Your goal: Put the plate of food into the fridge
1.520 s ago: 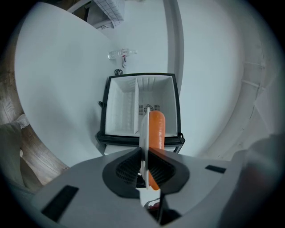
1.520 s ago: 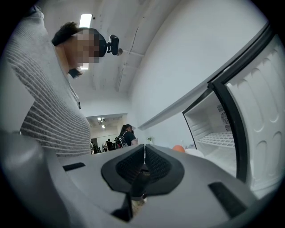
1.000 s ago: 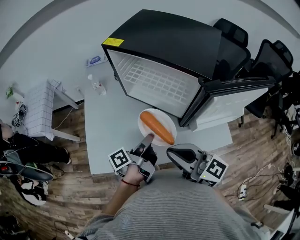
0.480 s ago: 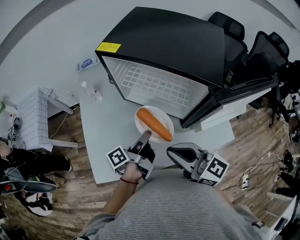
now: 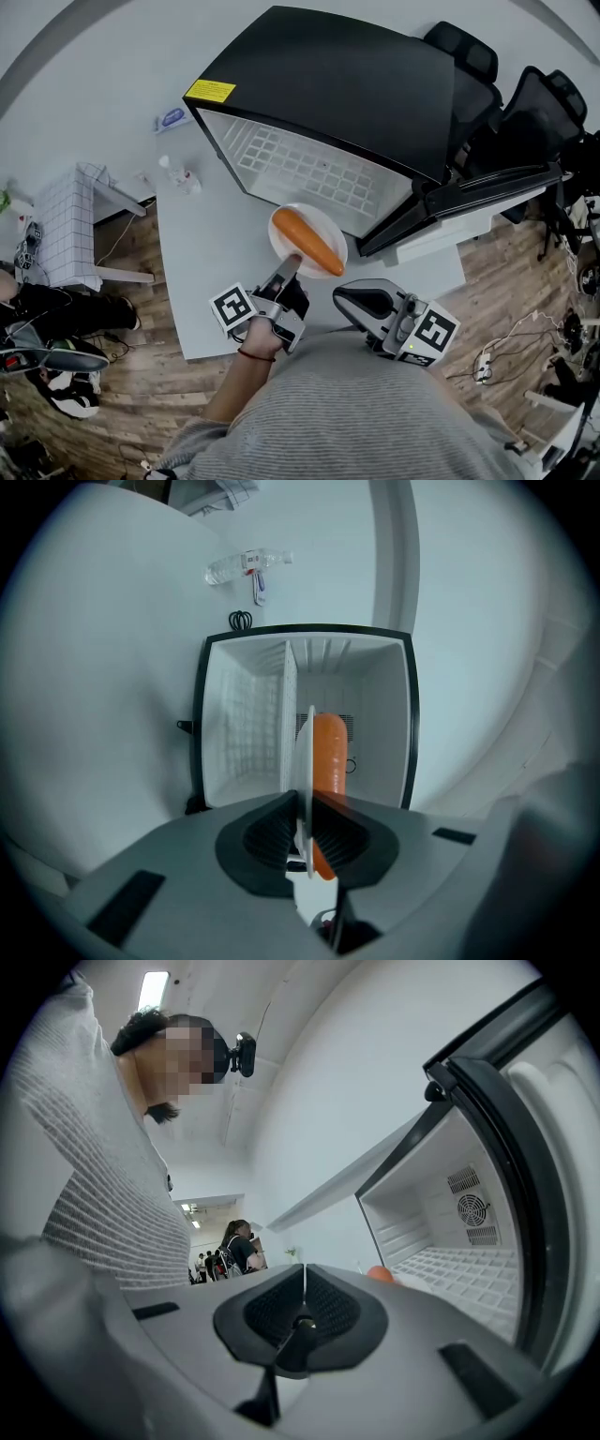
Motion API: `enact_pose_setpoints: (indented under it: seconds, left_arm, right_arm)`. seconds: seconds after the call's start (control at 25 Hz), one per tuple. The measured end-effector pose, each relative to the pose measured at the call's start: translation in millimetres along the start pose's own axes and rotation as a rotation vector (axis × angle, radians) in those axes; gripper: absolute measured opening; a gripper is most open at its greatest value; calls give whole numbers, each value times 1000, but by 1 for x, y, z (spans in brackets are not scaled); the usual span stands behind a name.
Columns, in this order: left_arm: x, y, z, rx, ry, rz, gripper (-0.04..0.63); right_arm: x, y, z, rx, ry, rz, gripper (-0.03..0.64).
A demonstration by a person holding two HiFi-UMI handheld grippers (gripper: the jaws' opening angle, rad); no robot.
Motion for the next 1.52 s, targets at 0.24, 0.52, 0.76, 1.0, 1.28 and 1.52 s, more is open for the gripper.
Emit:
enact_pose_setpoints:
  seconds: [0.24,0.52,0.76,1.0,1.28,1.52]
  left_arm:
    - [-2,9,7,-3,-16,0,44]
    - [-10,12,14,-11,-42,-7,46]
    - [-12,1,26,-9,-52,1,46]
    - [-17,-13,35,-5,-69,17,46]
    - [-16,-22,46,1,-57,0,46]
    - [-29,-39,52,8,-94,46,46]
  right_arm:
    - [6,0,-8,-1,-14,10,14]
    - [11,0,-11,1,-16,15,14]
    - [18,-1,-12,6,-1,19,14]
    - [22,-1,-10,6,6,25,14]
    - [28,2,-7,1,7,42,14]
    - [33,7,-2,-11,-2,60,14]
Point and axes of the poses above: the fingertips, and each gripper's own axes: z forward along the fingers, x to its right, y out of its underside, the point moved 1 cm from there along -z, backward along the fingers, and after that the axes turned 7 degrees about -y, right-handed, at the moved point
